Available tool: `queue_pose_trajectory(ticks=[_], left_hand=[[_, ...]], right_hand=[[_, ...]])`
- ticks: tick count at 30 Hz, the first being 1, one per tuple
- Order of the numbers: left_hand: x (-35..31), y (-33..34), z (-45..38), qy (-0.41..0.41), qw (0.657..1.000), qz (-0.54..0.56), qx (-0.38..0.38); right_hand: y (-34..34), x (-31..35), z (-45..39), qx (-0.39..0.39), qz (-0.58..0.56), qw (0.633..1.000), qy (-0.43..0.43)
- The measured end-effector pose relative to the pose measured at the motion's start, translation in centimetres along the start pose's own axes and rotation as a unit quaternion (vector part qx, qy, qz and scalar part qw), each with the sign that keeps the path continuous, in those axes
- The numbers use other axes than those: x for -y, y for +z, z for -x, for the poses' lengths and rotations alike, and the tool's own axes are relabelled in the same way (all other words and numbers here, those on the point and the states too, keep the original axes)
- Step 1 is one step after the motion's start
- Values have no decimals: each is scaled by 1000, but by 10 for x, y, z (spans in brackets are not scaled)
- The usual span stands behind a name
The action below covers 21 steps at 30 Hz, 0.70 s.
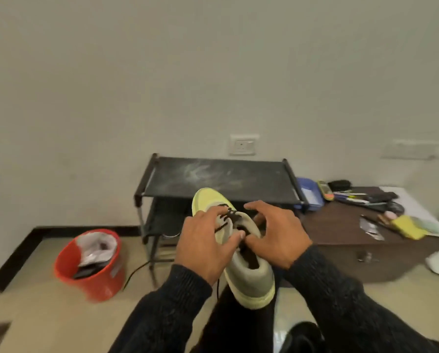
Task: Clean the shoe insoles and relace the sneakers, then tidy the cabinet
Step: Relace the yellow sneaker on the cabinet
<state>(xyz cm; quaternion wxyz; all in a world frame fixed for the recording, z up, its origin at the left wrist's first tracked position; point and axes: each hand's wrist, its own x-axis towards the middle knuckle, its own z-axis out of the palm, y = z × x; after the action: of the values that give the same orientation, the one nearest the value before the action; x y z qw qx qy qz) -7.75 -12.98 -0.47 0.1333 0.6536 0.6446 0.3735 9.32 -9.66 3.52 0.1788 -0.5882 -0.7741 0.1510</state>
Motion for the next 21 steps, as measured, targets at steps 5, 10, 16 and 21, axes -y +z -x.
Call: queue_pose_trajectory(ticks=[5,10,16,21], left_hand=[[-83,61,-31,58,992,54,96],[-139,141,-52,105,977,29,183],[-163,238,-76,111,960,26,257],[-159,317,-113,96,949,21,298]], right_hand=[[-52,-81,29,-54,50,996,54],[-62,-169,58,-100,60,984,136],[-36,-265,52,-124,23,972,200],[-5,-340,16,-136,-32,958,249]])
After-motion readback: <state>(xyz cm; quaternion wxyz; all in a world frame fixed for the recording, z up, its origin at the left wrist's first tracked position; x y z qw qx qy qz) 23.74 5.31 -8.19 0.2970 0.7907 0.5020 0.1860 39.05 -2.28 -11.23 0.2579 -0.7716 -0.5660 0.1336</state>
